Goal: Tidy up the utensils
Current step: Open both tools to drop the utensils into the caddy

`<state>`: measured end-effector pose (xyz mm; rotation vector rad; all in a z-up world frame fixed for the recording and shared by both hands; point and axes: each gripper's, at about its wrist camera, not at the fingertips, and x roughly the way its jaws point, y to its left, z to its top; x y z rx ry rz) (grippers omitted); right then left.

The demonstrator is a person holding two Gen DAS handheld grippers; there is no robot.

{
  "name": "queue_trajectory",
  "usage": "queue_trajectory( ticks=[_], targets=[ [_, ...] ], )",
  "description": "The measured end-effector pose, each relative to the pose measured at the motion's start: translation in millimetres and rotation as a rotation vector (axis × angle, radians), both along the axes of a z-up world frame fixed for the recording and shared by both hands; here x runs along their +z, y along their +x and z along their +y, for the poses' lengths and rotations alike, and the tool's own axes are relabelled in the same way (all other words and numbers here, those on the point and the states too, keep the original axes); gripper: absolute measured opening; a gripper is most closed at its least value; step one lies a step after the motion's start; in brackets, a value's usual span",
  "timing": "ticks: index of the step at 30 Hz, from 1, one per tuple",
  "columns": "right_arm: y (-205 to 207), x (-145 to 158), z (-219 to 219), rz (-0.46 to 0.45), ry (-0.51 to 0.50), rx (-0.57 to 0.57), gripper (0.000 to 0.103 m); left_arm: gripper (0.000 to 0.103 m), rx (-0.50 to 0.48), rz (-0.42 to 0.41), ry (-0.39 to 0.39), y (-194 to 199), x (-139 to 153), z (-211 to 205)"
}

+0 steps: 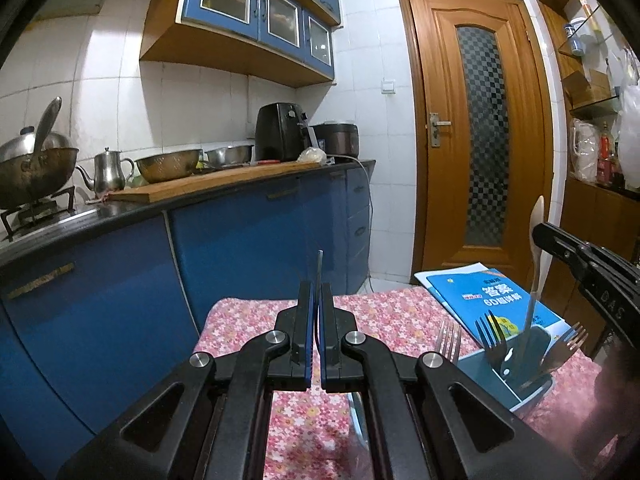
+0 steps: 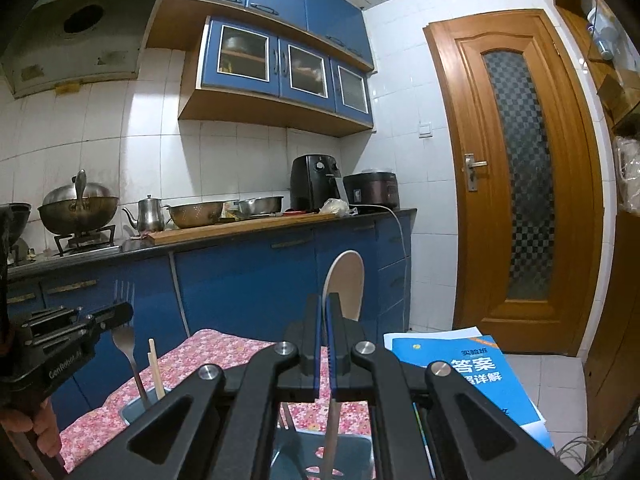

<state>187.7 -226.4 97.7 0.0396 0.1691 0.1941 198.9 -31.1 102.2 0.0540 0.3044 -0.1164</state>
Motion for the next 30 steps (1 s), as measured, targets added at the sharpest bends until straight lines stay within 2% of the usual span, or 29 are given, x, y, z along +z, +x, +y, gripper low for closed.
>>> queue_trajectory(
  ticks=[5,9,11,13,16,20,24,30],
  targets=[
    [-0.2,-14.7,7.6,0.057,-0.028,0.037,0.004,0.000,-0.023,0.046,-0.024,0.0,-10.5,0.8],
    [-1.4,-21.6,8.4,0.127,0.004,0.082,0.007,0.001,-0.063,0.107,-0.078,0.3,-17.4,3.8],
    [-3.8,-24.3,5.9,0.151,0.038,0.097,0.021,0.002,-0.075,0.128,-0.098,-0.8,-20.3,5.0],
    [-7.2,-25.6,2.2,0.170,0.081,0.120,0.031,0.014,-0.095,0.146,-0.114,-3.3,-21.5,5.5],
    [-14.4,-24.7,-0.2,0.177,0.106,0.131,0.032,0.028,-0.099,0.135,-0.114,-11.5,-19.5,4.6],
    [-27.5,-18.8,-3.8,0.174,0.141,0.157,0.037,0.033,-0.123,0.136,-0.121,-22.7,-13.7,3.9],
    [-40.8,-10.7,-6.0,0.173,0.170,0.174,0.038,0.036,-0.134,0.150,-0.129,-34.9,-10.6,5.3],
    [-60.4,-7.0,-6.8,0.228,0.179,0.158,0.038,0.041,-0.134,0.176,-0.133,-56.0,-6.9,10.9]
  ],
)
